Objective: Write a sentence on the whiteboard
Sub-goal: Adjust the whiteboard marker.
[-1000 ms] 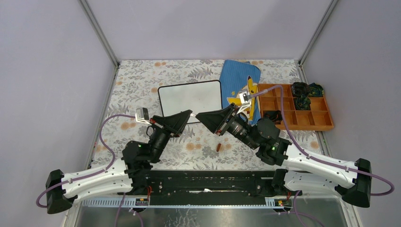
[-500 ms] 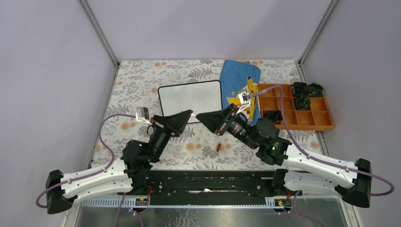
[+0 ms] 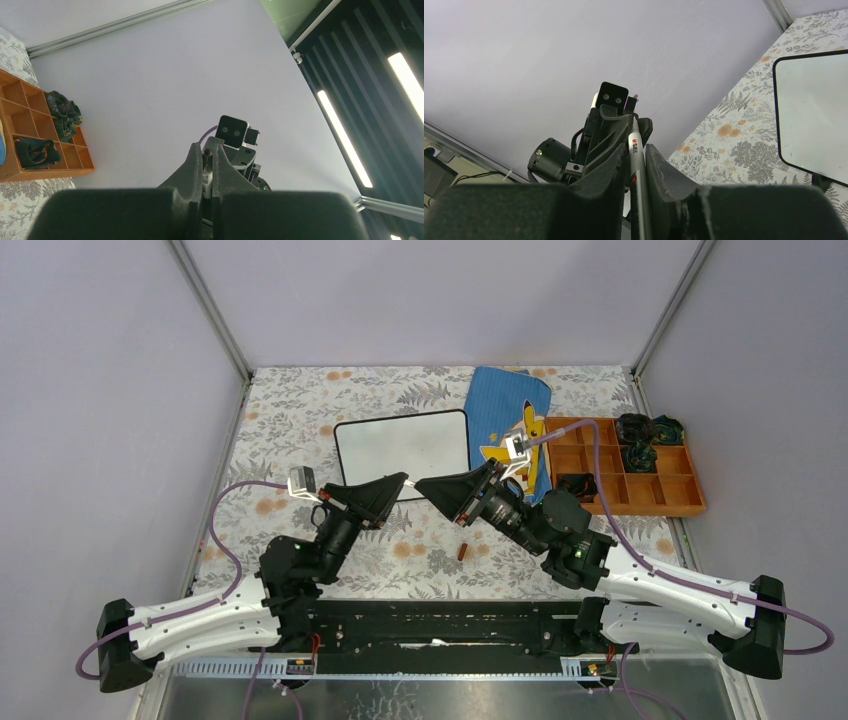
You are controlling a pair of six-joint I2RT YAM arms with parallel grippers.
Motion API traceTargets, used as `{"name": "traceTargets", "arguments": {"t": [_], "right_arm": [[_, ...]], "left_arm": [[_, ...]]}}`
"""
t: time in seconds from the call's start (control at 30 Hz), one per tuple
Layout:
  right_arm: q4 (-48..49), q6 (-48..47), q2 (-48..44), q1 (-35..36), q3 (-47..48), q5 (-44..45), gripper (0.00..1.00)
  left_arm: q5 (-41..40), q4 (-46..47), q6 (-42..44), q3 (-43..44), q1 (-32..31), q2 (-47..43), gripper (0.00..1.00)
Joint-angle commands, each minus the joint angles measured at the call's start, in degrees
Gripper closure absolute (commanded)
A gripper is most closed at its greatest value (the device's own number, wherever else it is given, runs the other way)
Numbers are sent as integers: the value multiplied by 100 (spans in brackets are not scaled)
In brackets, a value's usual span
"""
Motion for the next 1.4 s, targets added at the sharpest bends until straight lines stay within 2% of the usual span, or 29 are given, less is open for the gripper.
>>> {"name": "traceTargets", "arguments": {"t": [0.0,0.27,0.4,0.53,0.73,0.83,0.87,0.97,1.03,1.13,1.37], "right_arm": [[400,56,-67,-38,161,109,75],[374,73,-59,-38,170,1,71],[366,79,-56,-38,170,-14,73],[366,81,-60,-37,170,-29,81],[364,74,-68,-40,154,5,100],[354,54,-112,-39,114,66,100],[324,21,-143,-39,109,87,100],[48,-171,-265,-37,125,224,100],[-282,-374,-395,-37,170,461,100],[-1057,-831,-633,-39,347,918,100],[-2839,-1703,-1119,-42,482,2294,100]], "left_arm": [[-156,27,47,84,-27,-60,100],[-171,25,56,84,-31,-67,100],[-168,16,47,82,-27,-67,100],[-161,16,47,80,-27,-58,100],[-149,-7,29,67,-27,-44,100],[-120,-90,69,65,-27,-69,100],[-103,-174,96,83,-27,-89,88],[-113,-636,215,153,-27,-268,43],[-203,-1256,271,211,-28,-454,19],[-365,-2343,575,414,-27,-792,6],[-1231,-6419,1850,1701,-27,-907,4]]}}
